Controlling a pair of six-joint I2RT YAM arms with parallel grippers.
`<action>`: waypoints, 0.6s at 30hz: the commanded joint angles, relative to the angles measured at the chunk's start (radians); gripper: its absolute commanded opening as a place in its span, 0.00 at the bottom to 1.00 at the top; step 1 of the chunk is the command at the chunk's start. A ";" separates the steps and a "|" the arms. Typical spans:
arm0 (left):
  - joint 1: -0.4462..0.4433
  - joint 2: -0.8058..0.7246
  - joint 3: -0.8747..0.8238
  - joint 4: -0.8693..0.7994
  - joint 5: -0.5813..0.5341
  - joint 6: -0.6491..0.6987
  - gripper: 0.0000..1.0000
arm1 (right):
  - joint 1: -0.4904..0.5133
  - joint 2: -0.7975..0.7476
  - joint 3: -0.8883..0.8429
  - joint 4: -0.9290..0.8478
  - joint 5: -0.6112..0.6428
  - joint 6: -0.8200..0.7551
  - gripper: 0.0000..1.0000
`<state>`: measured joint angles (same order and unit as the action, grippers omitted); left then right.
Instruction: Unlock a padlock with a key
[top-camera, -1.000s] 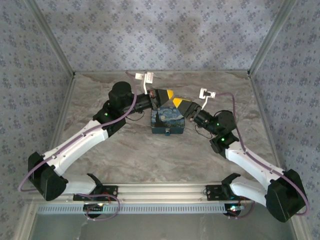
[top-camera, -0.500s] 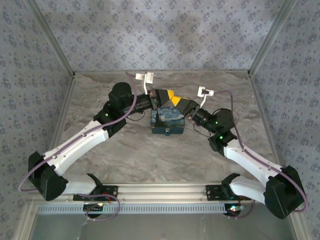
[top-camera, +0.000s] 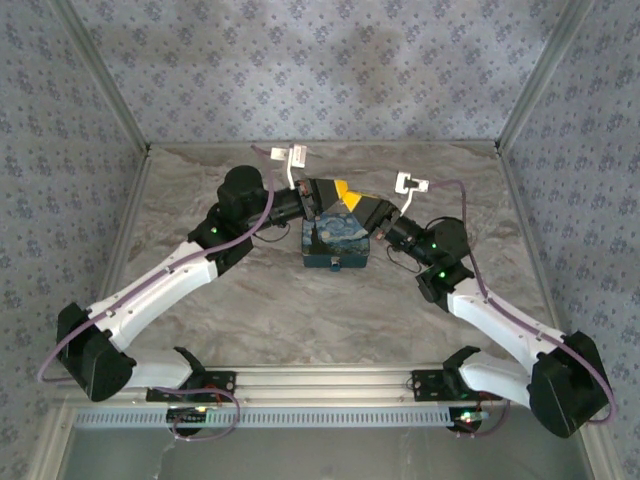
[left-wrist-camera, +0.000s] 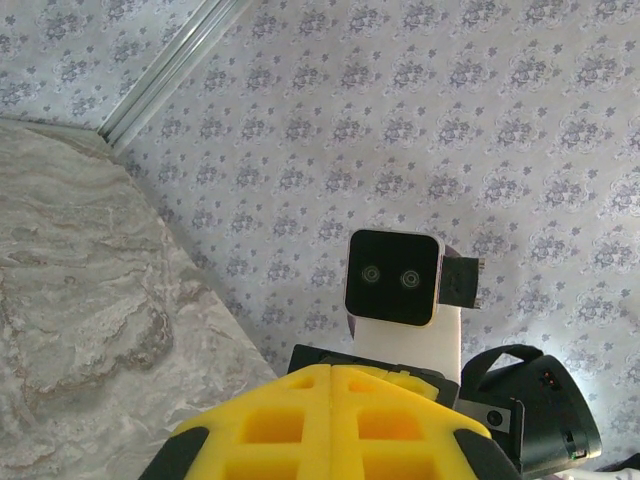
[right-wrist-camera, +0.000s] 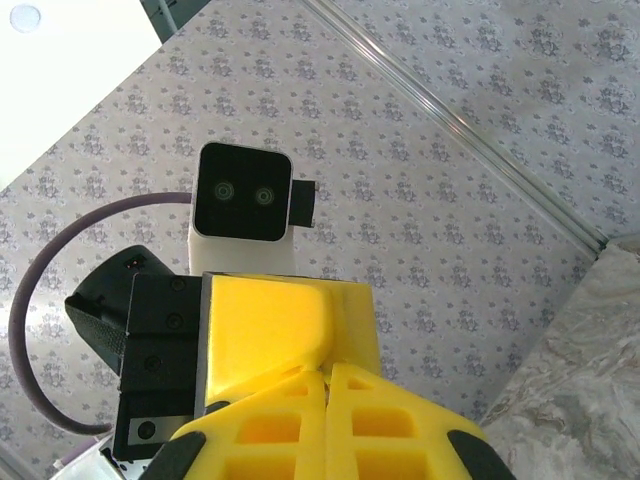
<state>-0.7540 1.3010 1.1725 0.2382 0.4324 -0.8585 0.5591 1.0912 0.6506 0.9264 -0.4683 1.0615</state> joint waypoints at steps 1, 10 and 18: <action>-0.008 -0.027 -0.004 0.039 0.014 -0.010 0.00 | 0.001 -0.030 0.021 0.007 -0.007 -0.033 0.00; -0.008 -0.020 0.003 0.041 0.020 -0.016 0.00 | 0.000 -0.056 0.010 -0.021 -0.002 -0.054 0.00; -0.008 -0.030 0.003 0.031 -0.001 -0.007 0.00 | -0.010 -0.094 0.000 -0.069 0.028 -0.058 0.43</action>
<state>-0.7578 1.3010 1.1725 0.2466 0.4400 -0.8658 0.5552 1.0405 0.6506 0.8566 -0.4603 1.0260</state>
